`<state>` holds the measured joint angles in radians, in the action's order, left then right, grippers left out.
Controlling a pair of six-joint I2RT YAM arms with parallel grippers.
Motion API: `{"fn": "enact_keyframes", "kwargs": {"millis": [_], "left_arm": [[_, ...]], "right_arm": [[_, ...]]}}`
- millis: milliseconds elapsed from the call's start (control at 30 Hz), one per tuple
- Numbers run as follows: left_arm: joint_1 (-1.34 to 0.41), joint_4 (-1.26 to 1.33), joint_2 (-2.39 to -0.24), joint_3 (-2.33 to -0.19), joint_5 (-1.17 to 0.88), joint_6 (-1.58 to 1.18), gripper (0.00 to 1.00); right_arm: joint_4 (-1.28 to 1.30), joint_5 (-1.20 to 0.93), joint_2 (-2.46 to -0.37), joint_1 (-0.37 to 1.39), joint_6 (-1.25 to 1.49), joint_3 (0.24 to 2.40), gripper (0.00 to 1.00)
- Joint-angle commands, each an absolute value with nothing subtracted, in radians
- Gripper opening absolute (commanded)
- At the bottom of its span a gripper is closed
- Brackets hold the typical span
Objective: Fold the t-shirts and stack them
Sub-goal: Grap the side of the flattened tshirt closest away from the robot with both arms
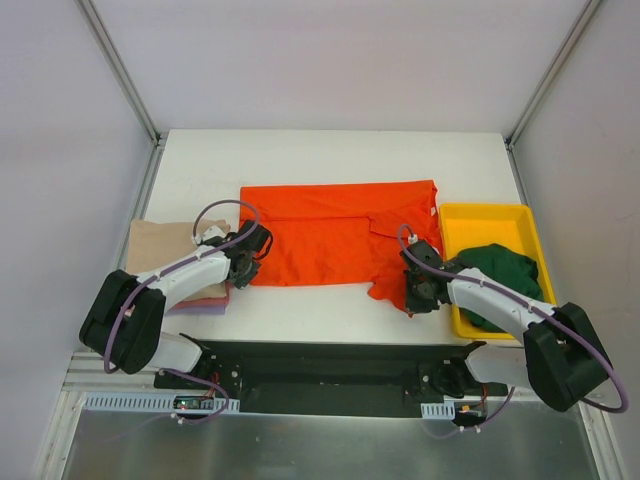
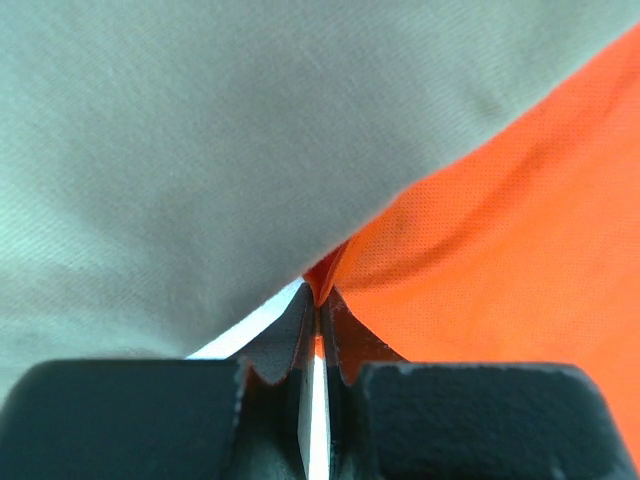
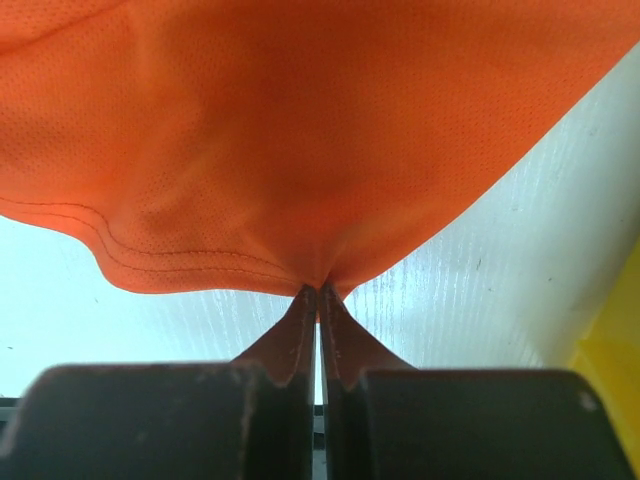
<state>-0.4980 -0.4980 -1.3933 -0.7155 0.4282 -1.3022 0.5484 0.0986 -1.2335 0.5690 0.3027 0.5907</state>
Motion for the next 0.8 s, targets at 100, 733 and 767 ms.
{"fn": "enact_keyframes", "kwargs": {"millis": [100,733,767], "left_arm": [[-0.500,-0.509,-1.309,-0.709,0.436,-1.256,0.00],[-0.430,-0.462,-1.325,-0.808,0.316,-1.098,0.00],[-0.422,-0.456,-1.334,-0.816,0.305,-1.094,0.00]], "right_arm": [[0.505,0.124,-1.093,0.569,0.284,0.508,0.01],[0.512,0.134,-0.992,0.456,0.172,0.745,0.00],[0.506,0.124,-1.003,0.440,0.163,0.762,0.00]]}}
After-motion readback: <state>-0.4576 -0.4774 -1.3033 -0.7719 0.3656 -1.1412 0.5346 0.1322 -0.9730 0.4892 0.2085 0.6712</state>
